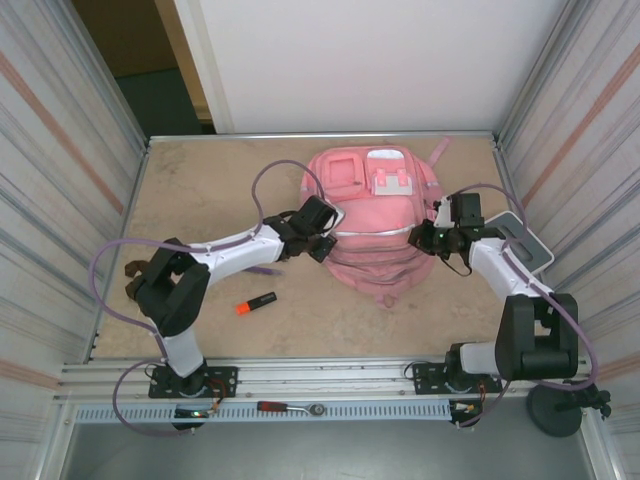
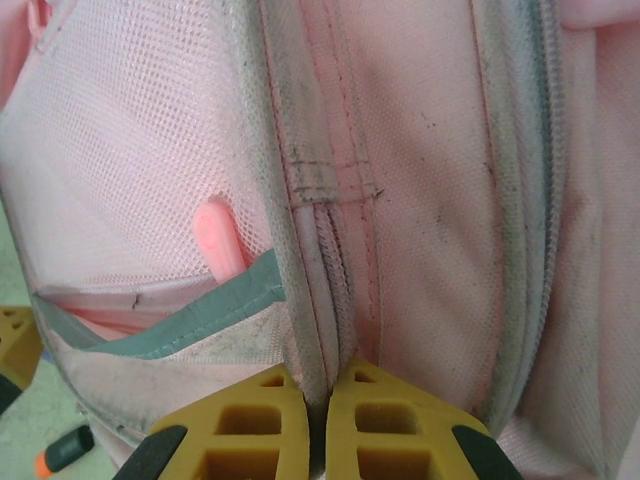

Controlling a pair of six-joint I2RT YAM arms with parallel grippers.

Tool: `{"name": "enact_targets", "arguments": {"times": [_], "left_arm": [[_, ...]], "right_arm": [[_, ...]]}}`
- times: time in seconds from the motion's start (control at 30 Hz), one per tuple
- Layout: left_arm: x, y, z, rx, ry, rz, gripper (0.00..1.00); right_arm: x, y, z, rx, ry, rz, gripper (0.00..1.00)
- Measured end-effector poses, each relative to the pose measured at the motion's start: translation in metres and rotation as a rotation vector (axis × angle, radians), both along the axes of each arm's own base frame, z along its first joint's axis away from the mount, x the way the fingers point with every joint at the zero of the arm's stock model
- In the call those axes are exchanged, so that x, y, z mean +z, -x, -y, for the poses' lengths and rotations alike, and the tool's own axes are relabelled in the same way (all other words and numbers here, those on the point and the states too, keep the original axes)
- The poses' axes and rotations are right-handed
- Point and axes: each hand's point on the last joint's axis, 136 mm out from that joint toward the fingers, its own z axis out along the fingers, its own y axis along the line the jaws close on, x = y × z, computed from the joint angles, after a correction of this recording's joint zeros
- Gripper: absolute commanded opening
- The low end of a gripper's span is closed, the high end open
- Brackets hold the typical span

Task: Pack books, pencil case, and school supplies into a backpack

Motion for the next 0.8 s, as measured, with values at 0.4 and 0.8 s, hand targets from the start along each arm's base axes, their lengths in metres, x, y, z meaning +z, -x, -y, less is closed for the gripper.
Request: {"name": "enact_targets", "arguments": {"times": [0.4,0.8], "left_arm": [[-0.004,-0.037,-0.004,0.029,-0.087,0.082,0.28],[0.056,0.011,-0.001,-0.155,-0.001,0.262,0.81]], "right_arm": [[0.002,-0.007,-0.006,0.033,-0.025,0.001,0.00],[0.025,-0.006,-0.024,0.047,-0.126,0.025,0.02]]}}
